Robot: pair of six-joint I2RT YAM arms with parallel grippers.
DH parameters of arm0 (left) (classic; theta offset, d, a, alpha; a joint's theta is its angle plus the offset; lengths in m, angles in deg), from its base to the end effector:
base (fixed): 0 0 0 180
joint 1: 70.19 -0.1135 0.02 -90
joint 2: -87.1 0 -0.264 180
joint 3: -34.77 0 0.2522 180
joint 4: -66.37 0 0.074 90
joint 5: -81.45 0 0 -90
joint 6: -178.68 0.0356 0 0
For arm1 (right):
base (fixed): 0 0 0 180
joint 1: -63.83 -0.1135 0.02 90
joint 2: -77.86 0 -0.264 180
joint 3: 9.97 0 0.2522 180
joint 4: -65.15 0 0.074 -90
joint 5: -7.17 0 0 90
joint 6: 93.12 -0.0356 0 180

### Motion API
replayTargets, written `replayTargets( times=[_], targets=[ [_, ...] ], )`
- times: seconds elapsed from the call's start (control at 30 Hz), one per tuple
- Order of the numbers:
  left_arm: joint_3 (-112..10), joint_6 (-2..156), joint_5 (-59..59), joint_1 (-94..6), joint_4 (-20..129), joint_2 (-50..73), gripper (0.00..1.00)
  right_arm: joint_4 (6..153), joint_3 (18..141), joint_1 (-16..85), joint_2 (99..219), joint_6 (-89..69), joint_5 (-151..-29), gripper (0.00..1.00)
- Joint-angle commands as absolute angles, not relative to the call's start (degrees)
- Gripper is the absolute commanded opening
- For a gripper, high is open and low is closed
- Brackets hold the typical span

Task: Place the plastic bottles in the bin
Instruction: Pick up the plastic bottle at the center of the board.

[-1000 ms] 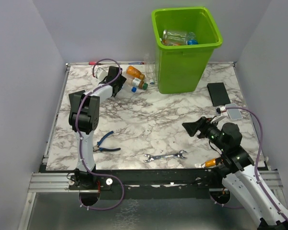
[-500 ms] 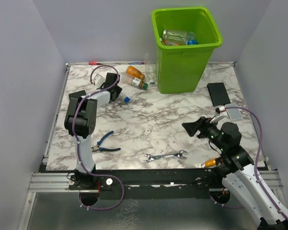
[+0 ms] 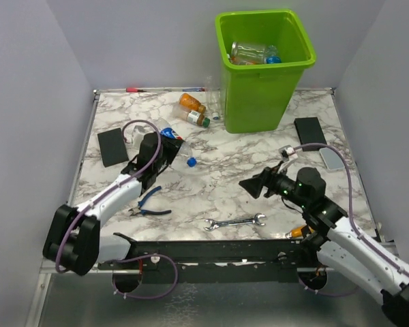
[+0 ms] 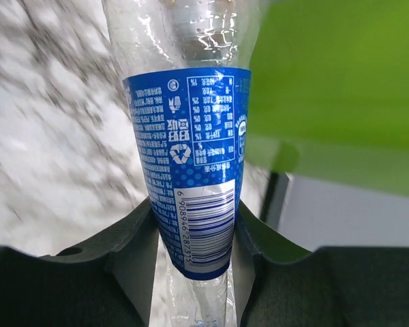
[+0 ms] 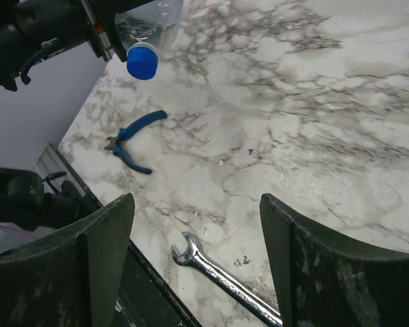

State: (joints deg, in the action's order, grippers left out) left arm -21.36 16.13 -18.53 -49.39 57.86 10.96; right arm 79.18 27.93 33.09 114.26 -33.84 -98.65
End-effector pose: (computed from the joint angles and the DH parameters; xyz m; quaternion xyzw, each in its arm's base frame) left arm 0.2729 -0.0971 0.2314 -0.4137 0.7510 -0.3191 0.4038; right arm 0.1371 0.0928 0.2533 -0.0862 0.7726 0.4090 0.4779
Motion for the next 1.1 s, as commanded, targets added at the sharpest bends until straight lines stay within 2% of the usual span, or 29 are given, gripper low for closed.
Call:
replayTargets(
  times=[0.0,0.13,0.33,0.5,0.8,1.07],
  targets=[
    [-12.81,7.47,-24.33,-42.62,60.63,21.58,0.22,70.41,33.43,19.36,123.05,-28.56,-84.41,0.78],
    [-8.87,5.29,-27.1,-41.71,58.54,28.85,0.2,65.93,38.67,7.72,132.94,-24.3,-70.21,0.81],
    [-8.34,4.92,-28.75,-41.47,54.38,33.46,0.2,61.5,46.9,3.86,146.89,-22.6,-69.85,0.82],
    [-8.18,4.71,-28.13,-41.28,53.66,34.04,0.2,63.36,53.78,2.49,155.51,-21.84,-69.64,0.82],
    [-8.74,7.99,-26.95,-41.18,52.69,33.84,0.2,67.81,58.65,2.48,159.16,-17.39,-74.02,0.78],
    [-9.08,7.03,-22.8,-41.18,53.21,34.04,0.2,70.86,61.27,2.48,163.03,-16.21,-74.36,0.69]
  ],
)
